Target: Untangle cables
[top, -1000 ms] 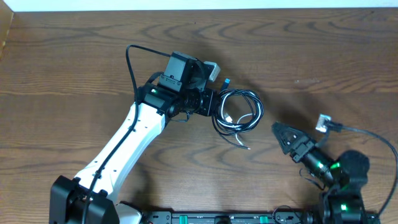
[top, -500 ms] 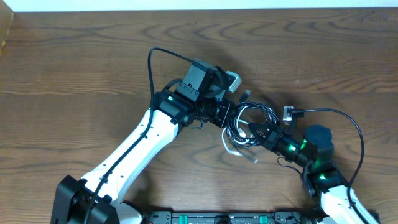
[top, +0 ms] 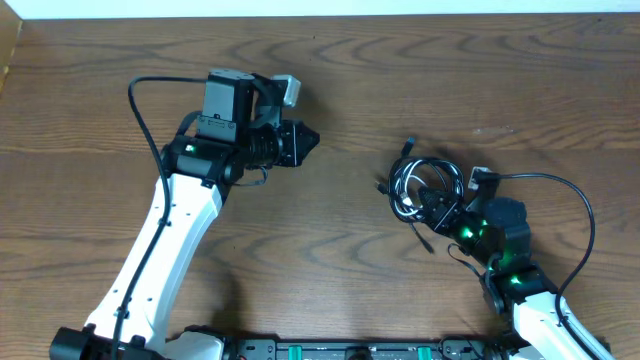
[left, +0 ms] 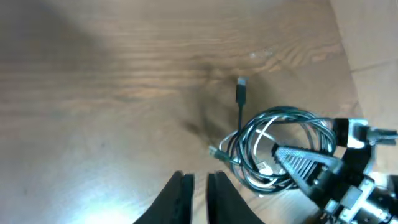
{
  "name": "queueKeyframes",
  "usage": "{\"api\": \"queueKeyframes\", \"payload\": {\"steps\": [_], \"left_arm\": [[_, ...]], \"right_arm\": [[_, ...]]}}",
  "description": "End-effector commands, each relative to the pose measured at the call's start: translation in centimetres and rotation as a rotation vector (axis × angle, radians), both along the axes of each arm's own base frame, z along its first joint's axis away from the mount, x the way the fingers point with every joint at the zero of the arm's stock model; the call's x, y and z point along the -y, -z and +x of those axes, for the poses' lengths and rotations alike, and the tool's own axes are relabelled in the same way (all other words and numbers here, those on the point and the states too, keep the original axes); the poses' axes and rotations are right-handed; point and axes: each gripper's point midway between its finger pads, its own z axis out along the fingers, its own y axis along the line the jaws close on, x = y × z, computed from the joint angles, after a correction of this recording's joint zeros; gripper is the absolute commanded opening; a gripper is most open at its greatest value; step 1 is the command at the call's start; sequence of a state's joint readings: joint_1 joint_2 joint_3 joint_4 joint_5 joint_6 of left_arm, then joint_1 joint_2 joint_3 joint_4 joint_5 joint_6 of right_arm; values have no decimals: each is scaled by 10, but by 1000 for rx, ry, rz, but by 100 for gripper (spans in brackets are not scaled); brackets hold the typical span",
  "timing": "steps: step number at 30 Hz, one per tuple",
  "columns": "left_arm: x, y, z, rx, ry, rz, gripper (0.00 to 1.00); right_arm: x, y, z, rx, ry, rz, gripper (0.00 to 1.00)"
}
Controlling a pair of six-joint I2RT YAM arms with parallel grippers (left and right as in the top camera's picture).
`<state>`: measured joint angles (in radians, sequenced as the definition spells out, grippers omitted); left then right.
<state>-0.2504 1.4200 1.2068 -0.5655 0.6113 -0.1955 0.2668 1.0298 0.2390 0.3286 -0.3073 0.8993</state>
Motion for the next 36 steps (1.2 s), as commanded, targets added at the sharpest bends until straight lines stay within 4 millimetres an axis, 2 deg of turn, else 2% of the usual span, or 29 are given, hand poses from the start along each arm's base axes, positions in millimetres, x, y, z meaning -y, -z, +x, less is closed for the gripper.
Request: {"api": "queueKeyframes", "payload": {"steps": [1, 3, 4, 10, 19, 24, 28, 32, 33, 34, 35, 36], "left_arm": [[9, 1, -15, -87, 1, -14, 29], [18, 4, -24, -102, 32, -8, 29], [22, 5, -27, -105, 45, -7, 29], [66, 8, -60, -31, 262, 35, 28], [83, 3, -66, 22, 321, 29, 29], [89, 3, -63, 57, 324, 40, 37], [99, 8, -62, 68, 340, 48, 50], [109, 20, -62, 57, 359, 65, 51], [108, 26, -58, 57, 345, 90, 42], [105, 32, -53, 59, 322, 121, 19], [101, 35, -49, 65, 301, 146, 8], [94, 39, -41, 79, 263, 186, 8]], "right_arm": [[-35, -45, -9, 97, -186, 180, 1], [-45, -66, -15, 173, -273, 220, 1], [-47, -68, -16, 184, -284, 225, 1], [-51, -68, -22, 161, -319, 247, 1], [-61, -71, -36, 155, -419, 274, 1], [-71, -75, -55, 118, -529, 326, 1], [-74, -83, -59, 106, -555, 372, 2], [-75, -96, -62, 157, -586, 389, 2], [-75, -96, -62, 158, -586, 388, 3], [-75, -96, -62, 158, -586, 389, 3], [-76, -95, -63, 154, -588, 389, 3], [-76, -96, -64, 152, -597, 390, 3]]}}
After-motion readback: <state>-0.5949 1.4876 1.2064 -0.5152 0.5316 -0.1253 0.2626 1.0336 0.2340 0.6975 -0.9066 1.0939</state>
